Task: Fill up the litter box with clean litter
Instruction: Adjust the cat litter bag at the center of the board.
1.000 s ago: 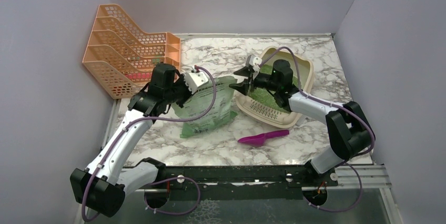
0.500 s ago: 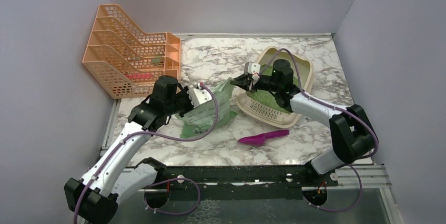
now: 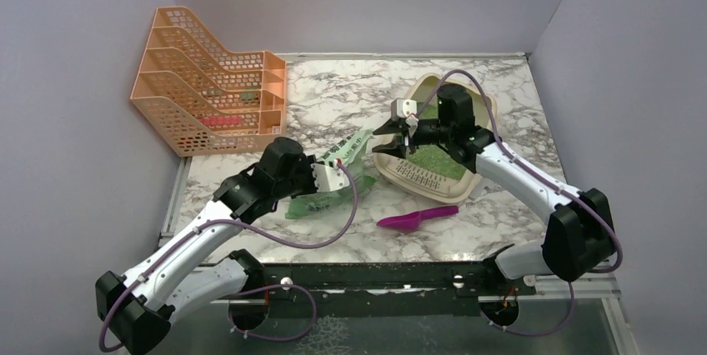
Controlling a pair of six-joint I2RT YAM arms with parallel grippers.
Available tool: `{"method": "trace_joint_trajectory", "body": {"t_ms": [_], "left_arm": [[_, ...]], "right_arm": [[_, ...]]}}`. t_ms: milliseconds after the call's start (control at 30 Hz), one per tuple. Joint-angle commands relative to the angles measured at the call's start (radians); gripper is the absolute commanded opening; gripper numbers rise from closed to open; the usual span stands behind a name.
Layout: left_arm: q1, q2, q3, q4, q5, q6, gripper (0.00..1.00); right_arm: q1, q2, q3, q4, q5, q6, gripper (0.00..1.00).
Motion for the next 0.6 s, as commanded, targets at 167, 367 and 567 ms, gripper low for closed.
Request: {"method": "trace_joint_trajectory", "body": {"t_ms": [167, 367, 567], "left_arm": [[-0.004, -0.168, -0.063, -0.126, -0.077, 0.131, 0.0], [-0.005, -0.155, -0.057, -0.176, -0.052, 0.178, 0.0], [-0.006, -0.16, -0.059, -0.193, -0.076, 0.252, 0.0]], "right_arm": [[-0.026, 0.033, 0.084, 0.118, 0.036, 0.354, 0.53], [-0.028, 0.158, 0.278, 0.072, 0.016, 0.727, 0.68], [-0.02, 0.372, 0.563, -0.328, -0.098, 0.711, 0.9]]}}
